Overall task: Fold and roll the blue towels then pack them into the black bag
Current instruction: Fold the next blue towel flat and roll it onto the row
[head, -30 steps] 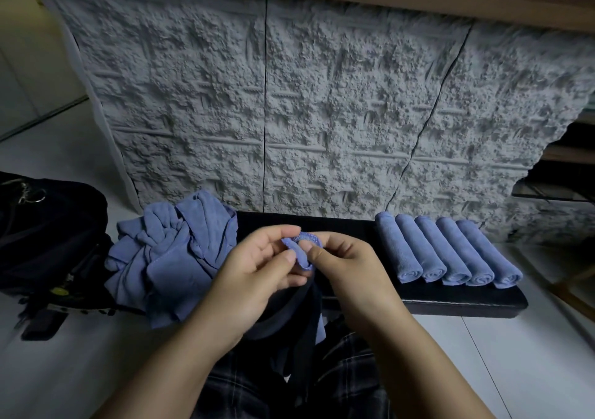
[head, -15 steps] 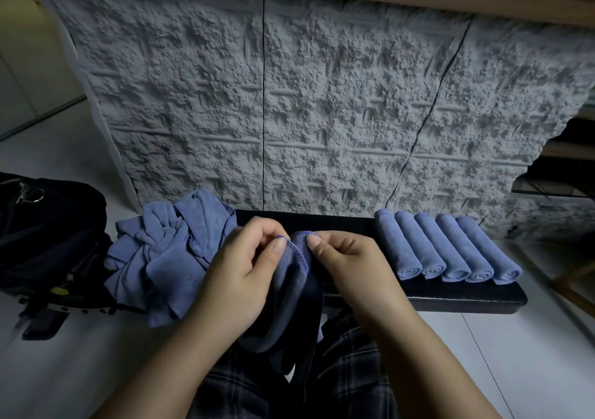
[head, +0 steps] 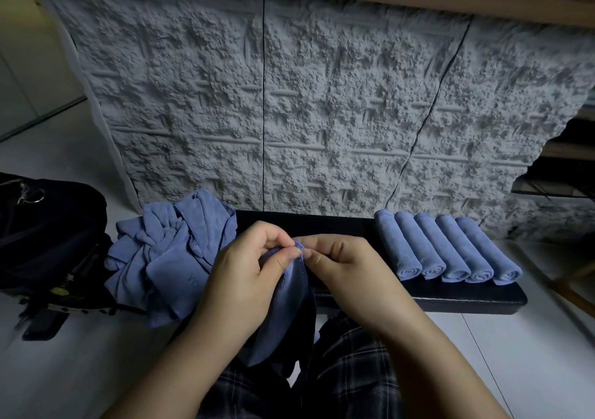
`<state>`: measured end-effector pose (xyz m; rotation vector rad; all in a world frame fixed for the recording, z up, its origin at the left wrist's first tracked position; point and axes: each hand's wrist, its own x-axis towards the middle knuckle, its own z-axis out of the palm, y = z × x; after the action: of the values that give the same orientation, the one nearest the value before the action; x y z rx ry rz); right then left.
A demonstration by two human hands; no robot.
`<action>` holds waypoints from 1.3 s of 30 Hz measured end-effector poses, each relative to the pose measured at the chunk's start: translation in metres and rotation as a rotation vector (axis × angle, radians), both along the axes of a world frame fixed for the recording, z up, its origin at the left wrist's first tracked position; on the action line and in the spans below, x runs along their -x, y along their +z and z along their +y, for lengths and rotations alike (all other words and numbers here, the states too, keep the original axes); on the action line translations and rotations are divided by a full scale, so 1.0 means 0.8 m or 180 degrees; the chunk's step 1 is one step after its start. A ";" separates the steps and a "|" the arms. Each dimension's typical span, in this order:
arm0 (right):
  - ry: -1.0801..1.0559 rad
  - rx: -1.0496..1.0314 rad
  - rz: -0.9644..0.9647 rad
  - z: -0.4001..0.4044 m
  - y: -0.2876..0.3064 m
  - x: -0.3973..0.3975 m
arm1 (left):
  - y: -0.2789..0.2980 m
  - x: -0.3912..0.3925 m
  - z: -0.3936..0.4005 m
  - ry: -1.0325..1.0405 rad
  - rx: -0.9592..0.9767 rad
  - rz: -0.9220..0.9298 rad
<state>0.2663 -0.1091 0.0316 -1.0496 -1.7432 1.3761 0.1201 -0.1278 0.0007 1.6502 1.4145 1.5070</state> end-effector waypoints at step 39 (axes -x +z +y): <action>-0.2114 0.0345 0.2013 0.128 0.025 -0.133 | 0.015 0.080 0.074 -0.0832 0.0869 0.1843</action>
<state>0.3727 -0.0070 0.0520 -0.9784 -0.7702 1.1856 0.0565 -0.0685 0.0128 2.0825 1.5192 0.6779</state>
